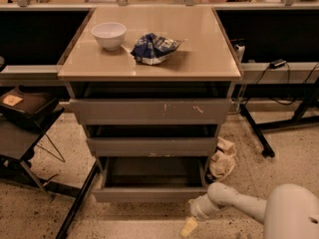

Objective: Close bottom drawer

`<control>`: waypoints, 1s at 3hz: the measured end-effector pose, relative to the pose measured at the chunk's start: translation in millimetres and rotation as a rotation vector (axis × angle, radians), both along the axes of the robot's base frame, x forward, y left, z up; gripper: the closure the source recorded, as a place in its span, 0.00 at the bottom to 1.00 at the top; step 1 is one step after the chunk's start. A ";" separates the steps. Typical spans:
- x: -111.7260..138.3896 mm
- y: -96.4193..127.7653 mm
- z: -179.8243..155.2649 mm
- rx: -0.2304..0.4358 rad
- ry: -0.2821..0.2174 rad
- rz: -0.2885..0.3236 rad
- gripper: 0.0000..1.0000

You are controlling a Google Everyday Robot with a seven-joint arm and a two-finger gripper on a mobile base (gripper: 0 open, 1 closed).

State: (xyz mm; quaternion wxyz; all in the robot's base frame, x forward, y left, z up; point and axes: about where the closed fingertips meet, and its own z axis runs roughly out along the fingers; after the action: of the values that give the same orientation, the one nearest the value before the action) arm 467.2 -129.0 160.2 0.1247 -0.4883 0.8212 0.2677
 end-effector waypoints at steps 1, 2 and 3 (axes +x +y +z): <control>51.8 36.9 19.7 0.060 -0.027 0.039 0.00; 52.6 37.4 20.3 0.062 -0.028 0.039 0.00; 76.5 39.8 28.6 0.120 -0.045 0.017 0.00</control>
Offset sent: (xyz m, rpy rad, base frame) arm 0.1821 0.0653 0.0699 0.2201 -0.0993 -0.0109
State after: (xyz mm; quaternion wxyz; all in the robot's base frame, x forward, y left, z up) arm 543.7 -89.2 188.8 0.1698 -0.4928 0.7964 0.3066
